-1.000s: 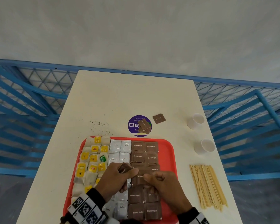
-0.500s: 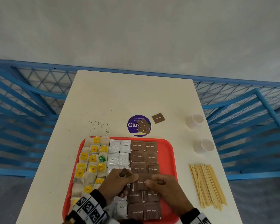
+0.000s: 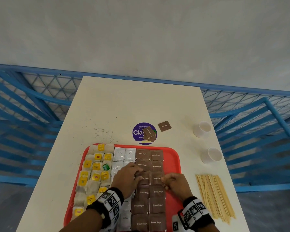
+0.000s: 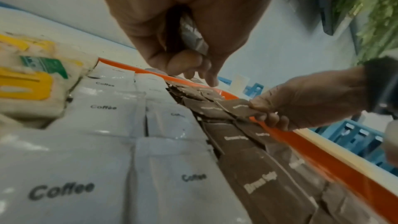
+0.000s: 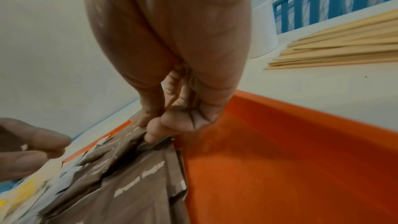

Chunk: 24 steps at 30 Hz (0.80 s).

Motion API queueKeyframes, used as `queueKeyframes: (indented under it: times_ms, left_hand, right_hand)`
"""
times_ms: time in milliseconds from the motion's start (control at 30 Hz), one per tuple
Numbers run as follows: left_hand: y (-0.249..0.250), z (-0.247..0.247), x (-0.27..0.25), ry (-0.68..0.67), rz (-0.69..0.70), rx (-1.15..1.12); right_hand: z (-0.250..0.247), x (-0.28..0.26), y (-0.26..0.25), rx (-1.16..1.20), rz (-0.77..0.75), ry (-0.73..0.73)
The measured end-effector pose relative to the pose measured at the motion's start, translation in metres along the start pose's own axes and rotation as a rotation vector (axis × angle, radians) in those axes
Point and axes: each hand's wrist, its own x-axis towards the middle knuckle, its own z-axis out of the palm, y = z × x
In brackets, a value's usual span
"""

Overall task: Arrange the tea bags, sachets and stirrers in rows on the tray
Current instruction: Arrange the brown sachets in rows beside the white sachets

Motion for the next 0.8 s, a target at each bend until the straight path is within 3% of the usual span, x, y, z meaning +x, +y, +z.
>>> queueKeyframes:
  times_ms: [167,300,400,500,567,667,733,800]
  left_hand:
    - [0.001,0.002,-0.001,0.058,-0.015,-0.052]
    - [0.010,-0.009,-0.007,0.109,-0.049,-0.250]
    - [0.021,-0.026,-0.016,-0.053,-0.296,-0.688]
    - [0.028,-0.044,-0.024,-0.236,-0.524,-1.185]
    - [0.031,-0.053,-0.027,-0.318,-0.532,-1.318]
    - [0.039,-0.060,-0.028,-0.455,-0.457,-1.344]
    - [0.047,-0.064,-0.029,-0.514,-0.414,-1.312]
    - [0.051,-0.070,-0.032,-0.498,-0.351,-1.211]
  right_hand:
    - [0.002,-0.001,0.000,-0.152,-0.012,0.181]
    - [0.008,-0.005,-0.005,-0.248,-0.059,0.255]
    - [0.012,-0.010,-0.011,-0.286,-0.077,0.248]
    - [0.007,-0.025,-0.035,-0.259,-0.189,0.253]
    - [0.007,-0.044,-0.061,-0.179,-0.314,0.147]
    - [0.018,-0.080,-0.099,-0.168,-0.460,-0.162]
    - [0.025,-0.090,-0.107,-0.224,-0.517,-0.215]
    - [0.028,-0.089,-0.104,-0.140,-0.539,-0.179]
